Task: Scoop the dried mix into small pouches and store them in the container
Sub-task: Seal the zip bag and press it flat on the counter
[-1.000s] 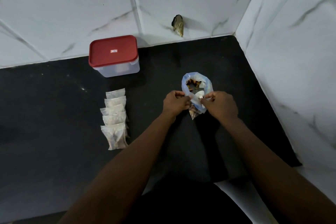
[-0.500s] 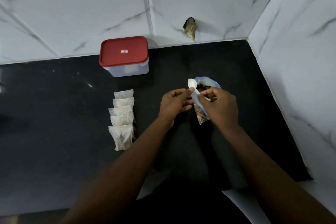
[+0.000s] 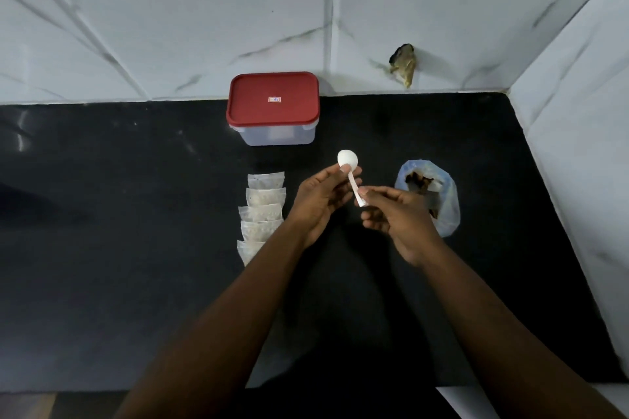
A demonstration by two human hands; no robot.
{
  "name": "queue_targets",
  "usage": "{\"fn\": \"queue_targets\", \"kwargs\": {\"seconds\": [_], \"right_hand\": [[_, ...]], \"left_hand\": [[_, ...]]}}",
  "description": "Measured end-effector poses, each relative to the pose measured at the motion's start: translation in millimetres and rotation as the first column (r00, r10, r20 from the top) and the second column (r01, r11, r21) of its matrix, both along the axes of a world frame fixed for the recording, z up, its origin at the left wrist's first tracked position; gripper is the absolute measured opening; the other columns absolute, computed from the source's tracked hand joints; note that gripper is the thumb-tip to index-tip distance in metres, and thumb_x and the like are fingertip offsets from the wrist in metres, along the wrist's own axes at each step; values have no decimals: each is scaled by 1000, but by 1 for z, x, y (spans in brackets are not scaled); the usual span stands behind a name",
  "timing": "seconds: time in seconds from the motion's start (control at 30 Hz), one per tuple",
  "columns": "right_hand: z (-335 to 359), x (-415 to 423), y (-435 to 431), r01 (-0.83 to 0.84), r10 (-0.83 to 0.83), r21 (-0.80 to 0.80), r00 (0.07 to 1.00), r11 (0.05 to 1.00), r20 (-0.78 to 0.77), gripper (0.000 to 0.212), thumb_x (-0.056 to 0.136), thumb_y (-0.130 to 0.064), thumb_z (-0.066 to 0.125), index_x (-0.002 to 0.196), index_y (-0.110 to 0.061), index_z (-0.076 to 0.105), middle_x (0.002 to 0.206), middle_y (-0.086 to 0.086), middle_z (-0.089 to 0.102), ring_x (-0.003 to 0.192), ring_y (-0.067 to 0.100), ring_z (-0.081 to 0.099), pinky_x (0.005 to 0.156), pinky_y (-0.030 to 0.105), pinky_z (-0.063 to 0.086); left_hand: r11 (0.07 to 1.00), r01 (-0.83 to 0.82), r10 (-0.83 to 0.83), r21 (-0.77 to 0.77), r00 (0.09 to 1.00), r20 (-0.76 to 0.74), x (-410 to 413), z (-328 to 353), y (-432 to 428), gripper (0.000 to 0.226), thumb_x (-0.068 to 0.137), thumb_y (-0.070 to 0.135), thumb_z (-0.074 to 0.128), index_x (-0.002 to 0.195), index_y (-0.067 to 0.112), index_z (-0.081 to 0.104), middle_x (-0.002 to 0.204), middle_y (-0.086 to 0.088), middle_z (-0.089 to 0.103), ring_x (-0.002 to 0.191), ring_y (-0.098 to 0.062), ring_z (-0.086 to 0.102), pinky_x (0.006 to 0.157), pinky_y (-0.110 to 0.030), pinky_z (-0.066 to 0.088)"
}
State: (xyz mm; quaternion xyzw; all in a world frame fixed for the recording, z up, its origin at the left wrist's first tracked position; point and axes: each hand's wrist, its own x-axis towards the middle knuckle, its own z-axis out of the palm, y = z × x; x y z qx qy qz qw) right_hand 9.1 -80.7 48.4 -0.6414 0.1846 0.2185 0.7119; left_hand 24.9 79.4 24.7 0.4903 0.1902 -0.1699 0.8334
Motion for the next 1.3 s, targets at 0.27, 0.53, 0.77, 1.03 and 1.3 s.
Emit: {"fn": "queue_targets", "kwargs": {"seconds": [0.27,0.53,0.77,1.03,1.3], "right_hand": [[-14,54,25,151,-149,-62,988,987,37,15,90,-12,75,105,-9,77,92,7,77,68,8,63,63,21,54],[-38,148,44,254,-255,-52,966,966,-28,8,89,-4,75,96,-5,77,94,12,77,80,17,73,70,24,59],[-61,189,59,258,-272,-162,960,953,-72,5,88,1,74,88,-5,74,91,14,74,78,19,73,61,21,59],[-70,197,64,246,-266,-238,962,940,-55,11,86,-3,78,97,-1,76,87,13,75,75,20,75,59,22,60],[-64,176,59,198,-194,-304,980,932,44,5,90,-12,75,93,-11,78,87,7,77,63,13,70,56,22,58]], "left_hand": [[980,-33,37,197,999,-12,21,-6,18,23,100,20,63,121,13,71,118,-9,76,108,-17,71,103,-36,52],[957,-11,24,291,999,-42,51,-14,31,14,99,15,65,109,21,73,110,-4,77,104,-17,73,99,-34,57],[954,3,19,300,997,-69,64,-23,30,13,99,16,66,107,23,73,109,-4,77,103,-15,72,99,-33,56],[958,-8,30,287,997,-72,72,-26,29,14,99,14,65,108,21,73,114,-10,76,103,-16,71,98,-31,56],[961,0,21,278,997,-75,69,-24,27,15,100,15,63,112,19,72,114,-8,76,103,-16,71,97,-30,56]]}}
